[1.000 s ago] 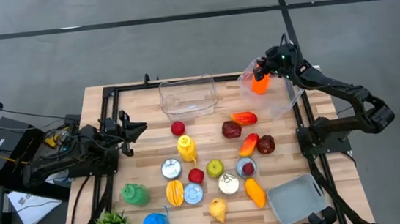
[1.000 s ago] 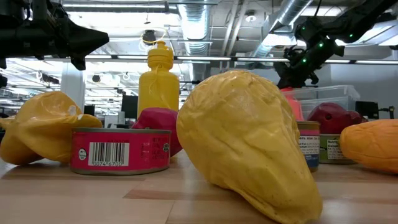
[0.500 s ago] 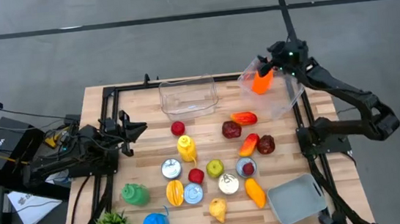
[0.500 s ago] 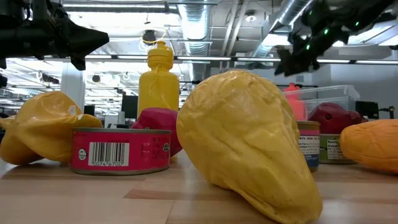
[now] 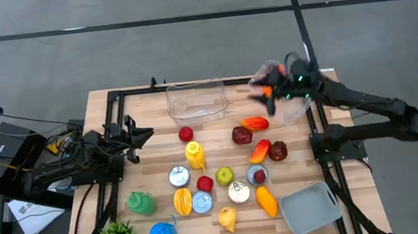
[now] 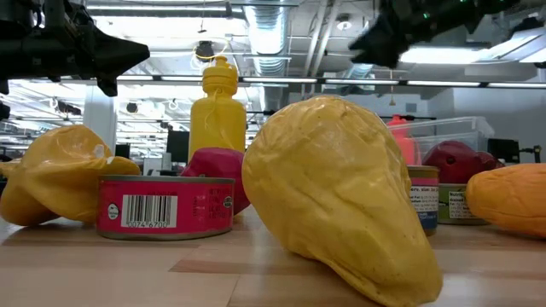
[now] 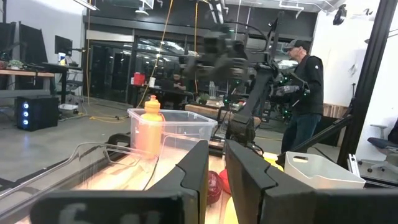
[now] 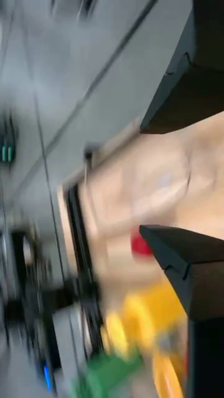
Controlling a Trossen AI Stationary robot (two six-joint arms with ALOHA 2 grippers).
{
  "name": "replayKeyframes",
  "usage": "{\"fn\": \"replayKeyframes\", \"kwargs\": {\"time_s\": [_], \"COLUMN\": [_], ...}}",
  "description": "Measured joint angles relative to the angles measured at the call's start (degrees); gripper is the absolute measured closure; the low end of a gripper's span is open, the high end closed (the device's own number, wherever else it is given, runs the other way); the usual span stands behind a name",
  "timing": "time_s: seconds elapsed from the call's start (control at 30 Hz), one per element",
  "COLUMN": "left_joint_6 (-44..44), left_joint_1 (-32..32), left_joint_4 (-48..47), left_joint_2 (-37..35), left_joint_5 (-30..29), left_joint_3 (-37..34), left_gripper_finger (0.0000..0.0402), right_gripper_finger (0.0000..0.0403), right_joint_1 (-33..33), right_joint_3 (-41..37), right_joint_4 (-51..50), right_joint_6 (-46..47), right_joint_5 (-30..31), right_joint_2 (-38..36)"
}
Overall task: Pick & Place Food Item
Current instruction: Put the yellow water bottle into the transparent container
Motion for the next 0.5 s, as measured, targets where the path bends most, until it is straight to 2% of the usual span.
{"fn": "replayKeyframes", "kwargs": {"time_s": [0.13, 0.23, 0.5], "left_joint_6": [0.0, -0.02, -0.02], "left_joint_1": [-0.01, 0.0, 0.0], "left_joint_4": [0.02, 0.02, 0.02], "left_joint_2": [0.0, 0.02, 0.0], "left_joint_5": [0.02, 0.0, 0.01], "left_joint_3": [0.0, 0.0, 0.0], "left_gripper_finger": [0.0357, 0.0357, 0.0357], "right_gripper_finger": [0.0159, 0.0156, 0.0111], "right_joint_1": [12.19, 17.84, 20.92], "right_joint_3": [0.0, 0.0, 0.53], "right_joint_4": [6.88, 14.69, 32.0], "right_joint_6": [-3.1, -4.8, -4.82], "right_joint_5": [6.0, 9.02, 8.86], "right_joint_2": [6.0, 12.05, 26.37]}}
